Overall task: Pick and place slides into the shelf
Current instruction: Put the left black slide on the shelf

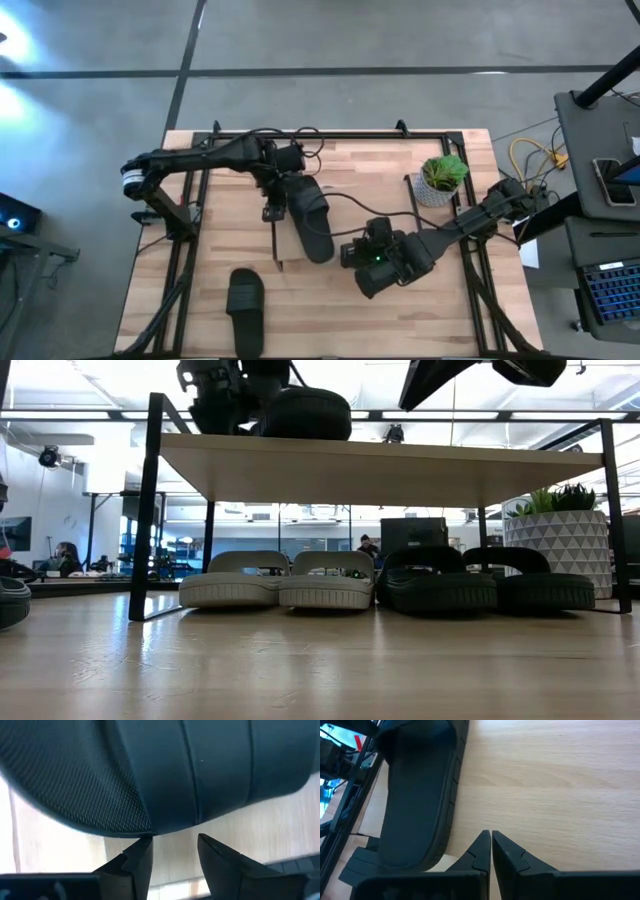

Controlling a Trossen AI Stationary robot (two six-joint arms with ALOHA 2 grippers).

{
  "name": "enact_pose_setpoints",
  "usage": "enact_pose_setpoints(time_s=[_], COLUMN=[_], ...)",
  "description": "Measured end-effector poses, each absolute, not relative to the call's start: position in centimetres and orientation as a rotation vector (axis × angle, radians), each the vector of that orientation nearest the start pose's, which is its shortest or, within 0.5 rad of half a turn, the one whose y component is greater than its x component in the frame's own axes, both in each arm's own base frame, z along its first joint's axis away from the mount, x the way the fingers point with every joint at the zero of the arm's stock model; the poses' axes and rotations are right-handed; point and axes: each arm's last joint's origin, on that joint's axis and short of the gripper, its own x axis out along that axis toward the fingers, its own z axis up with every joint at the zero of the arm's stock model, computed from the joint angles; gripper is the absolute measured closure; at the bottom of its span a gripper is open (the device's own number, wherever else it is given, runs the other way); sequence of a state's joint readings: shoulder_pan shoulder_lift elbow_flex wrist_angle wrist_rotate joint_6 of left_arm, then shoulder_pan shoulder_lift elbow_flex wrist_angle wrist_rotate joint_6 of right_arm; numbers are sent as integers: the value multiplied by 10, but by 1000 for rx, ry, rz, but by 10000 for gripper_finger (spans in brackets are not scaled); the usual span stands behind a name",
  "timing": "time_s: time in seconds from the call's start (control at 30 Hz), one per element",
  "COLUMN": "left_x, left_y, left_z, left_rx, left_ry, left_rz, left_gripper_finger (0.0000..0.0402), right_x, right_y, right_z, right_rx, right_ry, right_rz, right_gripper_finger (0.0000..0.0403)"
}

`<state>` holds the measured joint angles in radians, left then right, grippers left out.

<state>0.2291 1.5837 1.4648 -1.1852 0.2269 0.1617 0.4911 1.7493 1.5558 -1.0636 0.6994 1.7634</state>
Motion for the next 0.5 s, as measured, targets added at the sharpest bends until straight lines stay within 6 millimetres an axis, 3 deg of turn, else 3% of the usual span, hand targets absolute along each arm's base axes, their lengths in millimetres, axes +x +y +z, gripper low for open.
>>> enact_pose_setpoints(time_s=[0.27, 0.5], left_x=[307, 297], left_y=[65, 62], left_z=[307, 300], left_rx=[-125, -161], left_ry=[1138, 1270], left_rz=[-91, -104], left_gripper_finger=[261, 261], right_x=[314, 314], right_y=[147, 147], right_z=[289, 289], right_rx=[893, 931], right_ry=[532, 528], right_rz=[-933, -942], right_gripper_finger=[394, 394])
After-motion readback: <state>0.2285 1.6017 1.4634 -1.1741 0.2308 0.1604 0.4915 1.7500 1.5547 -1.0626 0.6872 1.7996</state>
